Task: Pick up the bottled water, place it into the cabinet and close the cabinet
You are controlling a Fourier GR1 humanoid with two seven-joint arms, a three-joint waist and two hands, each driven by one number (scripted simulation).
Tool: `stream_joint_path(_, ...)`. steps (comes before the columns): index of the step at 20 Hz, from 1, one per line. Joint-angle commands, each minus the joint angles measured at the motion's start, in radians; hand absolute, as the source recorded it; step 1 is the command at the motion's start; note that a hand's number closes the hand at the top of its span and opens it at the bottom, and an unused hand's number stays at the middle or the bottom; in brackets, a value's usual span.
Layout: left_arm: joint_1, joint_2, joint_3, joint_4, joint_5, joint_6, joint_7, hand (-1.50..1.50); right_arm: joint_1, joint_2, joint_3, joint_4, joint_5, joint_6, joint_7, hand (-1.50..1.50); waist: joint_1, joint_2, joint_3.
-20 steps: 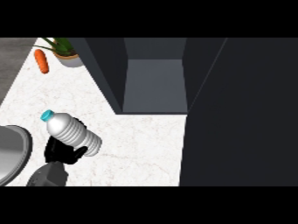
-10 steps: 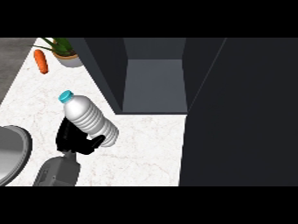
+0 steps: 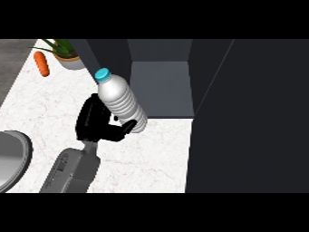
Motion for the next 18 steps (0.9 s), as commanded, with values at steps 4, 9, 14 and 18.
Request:
stream_joint_path(4,-0.215,-0.012,-0.103,0.088,-0.055,0.180,0.000,1.50,-0.025,0.000,-0.021,0.009,-0.035,0.002,0.008,-1.50,-0.029,0.005,0.002)
stream_joint_path(9,-0.268,-0.010,-0.097,0.073,-0.150,0.254,0.049,1.50,-0.039,-0.010,-0.028,0.009,-0.043,0.004,0.030,-1.50,-0.032,0.005,0.002)
stream_joint_path(14,-0.358,-0.011,-0.109,0.144,-0.197,0.369,0.050,1.50,-0.070,0.007,0.004,0.015,-0.028,-0.002,0.041,-1.50,-0.047,0.010,0.002)
stream_joint_path(18,-0.387,0.000,-0.098,0.150,-0.234,0.425,0.095,1.50,-0.059,-0.008,0.000,0.036,-0.024,0.015,0.017,-1.50,-0.063,0.010,0.003)
